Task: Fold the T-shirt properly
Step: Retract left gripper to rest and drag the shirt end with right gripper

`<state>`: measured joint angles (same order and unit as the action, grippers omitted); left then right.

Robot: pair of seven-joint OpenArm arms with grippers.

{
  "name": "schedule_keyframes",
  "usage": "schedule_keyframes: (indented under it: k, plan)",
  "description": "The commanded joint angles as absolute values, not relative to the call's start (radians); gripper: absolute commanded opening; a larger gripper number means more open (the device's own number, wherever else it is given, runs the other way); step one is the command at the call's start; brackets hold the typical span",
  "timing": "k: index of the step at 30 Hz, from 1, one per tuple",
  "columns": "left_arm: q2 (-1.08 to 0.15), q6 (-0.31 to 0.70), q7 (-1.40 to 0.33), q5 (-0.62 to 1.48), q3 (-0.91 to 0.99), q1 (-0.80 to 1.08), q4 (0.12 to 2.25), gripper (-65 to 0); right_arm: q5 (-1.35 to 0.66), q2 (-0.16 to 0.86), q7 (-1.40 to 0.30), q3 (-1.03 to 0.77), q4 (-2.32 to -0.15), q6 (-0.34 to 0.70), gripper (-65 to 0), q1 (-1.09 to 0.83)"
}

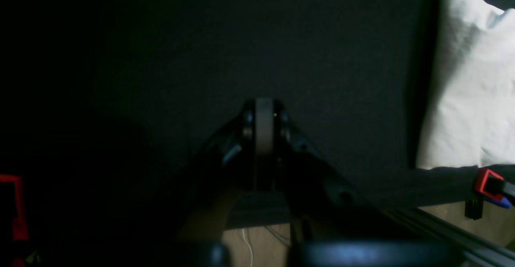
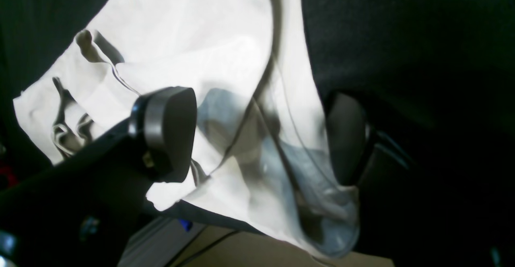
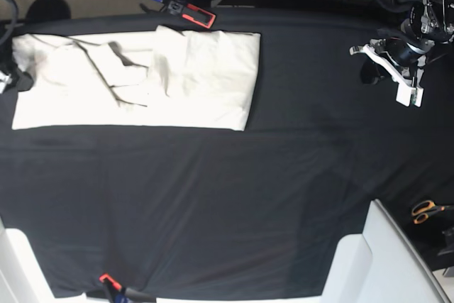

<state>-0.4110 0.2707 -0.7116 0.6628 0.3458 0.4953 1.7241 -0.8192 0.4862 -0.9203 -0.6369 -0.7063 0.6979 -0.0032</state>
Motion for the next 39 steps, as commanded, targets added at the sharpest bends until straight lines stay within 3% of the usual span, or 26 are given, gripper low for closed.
schedule_keyframes:
  k: [1,14,20,25,28,37,39]
  plan:
    - [-0.426,0.278,-0.696,0.674,0.352,0.493,1.742,-65.0,-0.805,0.492,-0.972,-0.638,-0.711,0.698,-18.9,0.001]
    - [-0.424,0.278,-0.696,0.674,0.351,0.493,1.738,-65.0,-0.806,0.453,-1.058,-0.634,-0.788,0.698,-19.5,-0.004]
    - [-0.412,0.278,-0.696,0.674,0.351,0.493,1.736,-65.0,-0.806,0.453,-1.056,-0.634,-0.783,0.698,-39.8,0.001]
    - [-0.4,0.278,-0.696,0.674,0.351,0.493,1.736,-65.0,-0.806,0.453,-1.056,-0.634,-0.779,0.698,-51.0,0.021]
    - [-0.398,0.278,-0.696,0.674,0.351,0.493,1.736,-65.0,-0.806,0.453,-1.043,-0.634,-0.779,0.698,-63.8,0.031]
    - [-0.398,0.278,-0.696,0.674,0.351,0.493,1.736,-65.0,-0.8,0.458,-1.024,-0.631,-0.777,0.697,-64.4,0.127]
    - [-0.398,0.278,-0.696,0.674,0.352,0.493,1.736,-65.0,-0.8,0.461,-1.021,-0.631,-0.777,0.598,-64.4,0.148]
